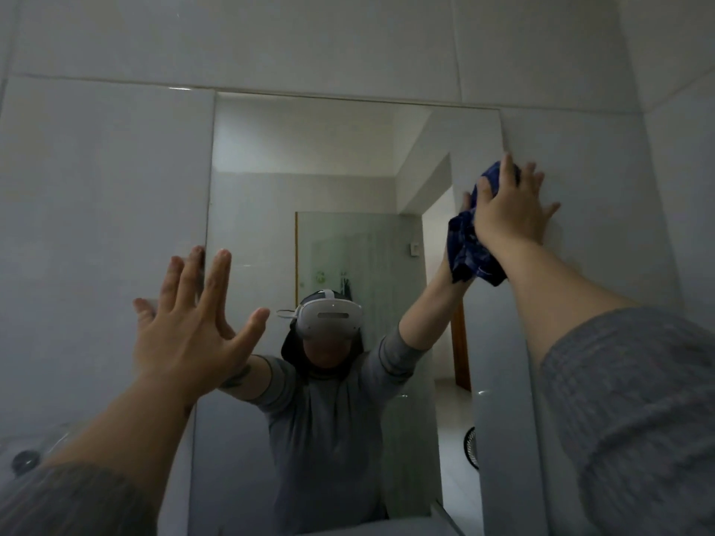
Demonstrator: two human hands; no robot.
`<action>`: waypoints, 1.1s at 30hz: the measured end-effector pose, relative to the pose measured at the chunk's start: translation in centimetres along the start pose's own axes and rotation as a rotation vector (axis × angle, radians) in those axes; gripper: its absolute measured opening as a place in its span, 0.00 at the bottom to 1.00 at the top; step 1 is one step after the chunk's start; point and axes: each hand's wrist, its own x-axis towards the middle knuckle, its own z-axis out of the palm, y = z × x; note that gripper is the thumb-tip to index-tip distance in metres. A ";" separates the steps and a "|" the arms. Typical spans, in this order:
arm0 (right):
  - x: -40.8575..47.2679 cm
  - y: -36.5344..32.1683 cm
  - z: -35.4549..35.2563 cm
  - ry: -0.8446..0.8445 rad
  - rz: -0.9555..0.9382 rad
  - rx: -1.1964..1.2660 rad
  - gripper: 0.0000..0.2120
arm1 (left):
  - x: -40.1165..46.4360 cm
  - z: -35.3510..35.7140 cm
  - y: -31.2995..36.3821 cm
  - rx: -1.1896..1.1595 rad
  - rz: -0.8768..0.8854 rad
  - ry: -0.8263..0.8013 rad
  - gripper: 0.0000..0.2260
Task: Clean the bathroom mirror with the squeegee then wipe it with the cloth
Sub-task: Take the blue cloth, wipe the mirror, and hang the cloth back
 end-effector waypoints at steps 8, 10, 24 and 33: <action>-5.4 -7.2 3.1 0.108 -0.264 0.029 0.24 | 0.3 0.4 -0.5 -0.021 0.011 0.021 0.40; -6.5 -9.4 3.7 0.095 -0.301 0.023 0.24 | 0.3 0.2 -0.7 -0.051 0.018 0.022 0.40; -15.1 -21.5 7.0 -0.064 -0.749 0.015 0.24 | -5.7 2.1 -2.1 -0.100 0.093 0.103 0.35; -18.5 -17.3 7.3 -0.130 -1.140 -0.054 0.23 | -7.5 3.1 -1.4 -0.067 0.009 -0.039 0.40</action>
